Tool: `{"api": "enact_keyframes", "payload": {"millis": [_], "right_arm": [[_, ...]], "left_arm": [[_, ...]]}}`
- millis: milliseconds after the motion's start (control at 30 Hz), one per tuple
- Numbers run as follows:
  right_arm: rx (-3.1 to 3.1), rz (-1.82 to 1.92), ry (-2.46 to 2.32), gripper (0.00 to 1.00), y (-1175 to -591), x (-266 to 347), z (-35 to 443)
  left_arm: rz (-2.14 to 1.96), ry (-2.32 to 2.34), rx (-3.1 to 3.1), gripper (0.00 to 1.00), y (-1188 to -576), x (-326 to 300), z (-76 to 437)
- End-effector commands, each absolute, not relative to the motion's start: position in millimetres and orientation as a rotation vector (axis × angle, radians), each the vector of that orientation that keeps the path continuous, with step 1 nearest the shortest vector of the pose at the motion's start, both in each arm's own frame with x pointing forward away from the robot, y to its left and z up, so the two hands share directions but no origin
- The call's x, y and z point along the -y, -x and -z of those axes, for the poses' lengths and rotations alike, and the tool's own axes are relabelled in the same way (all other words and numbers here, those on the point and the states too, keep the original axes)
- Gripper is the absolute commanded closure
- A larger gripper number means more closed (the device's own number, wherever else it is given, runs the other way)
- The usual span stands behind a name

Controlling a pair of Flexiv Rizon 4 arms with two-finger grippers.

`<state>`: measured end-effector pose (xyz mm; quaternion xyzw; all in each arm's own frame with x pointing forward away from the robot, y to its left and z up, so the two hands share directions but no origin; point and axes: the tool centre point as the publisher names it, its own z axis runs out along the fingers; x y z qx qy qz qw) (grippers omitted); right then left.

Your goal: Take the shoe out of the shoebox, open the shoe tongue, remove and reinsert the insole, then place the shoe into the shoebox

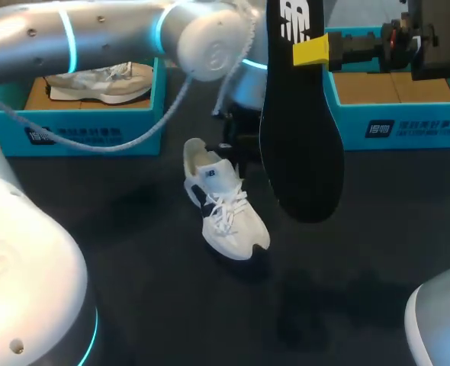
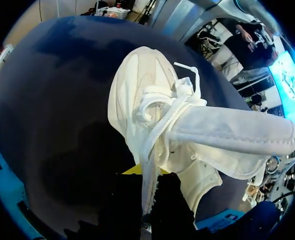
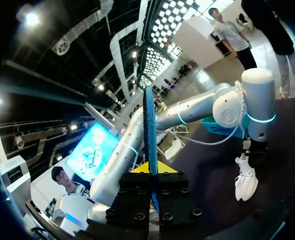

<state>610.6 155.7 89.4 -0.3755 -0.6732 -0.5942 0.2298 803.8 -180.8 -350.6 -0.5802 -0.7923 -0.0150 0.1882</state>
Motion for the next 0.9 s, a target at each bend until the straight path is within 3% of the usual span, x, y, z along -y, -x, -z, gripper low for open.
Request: {"api": "enact_keyframes", "payload": {"millis": [33,900], "right_arm": [[1.855,1.629,1.032,1.0,-614.1,-159.9,-90.5],[1.855,1.629,1.032,1.0,-614.1,-159.9,-90.5]], "left_arm": [[0.388,1.768,1.872,1.0,-806.1,196.8,348.0],[0.455,1.817,1.951,1.0,-827.6,212.6,375.9]]}}
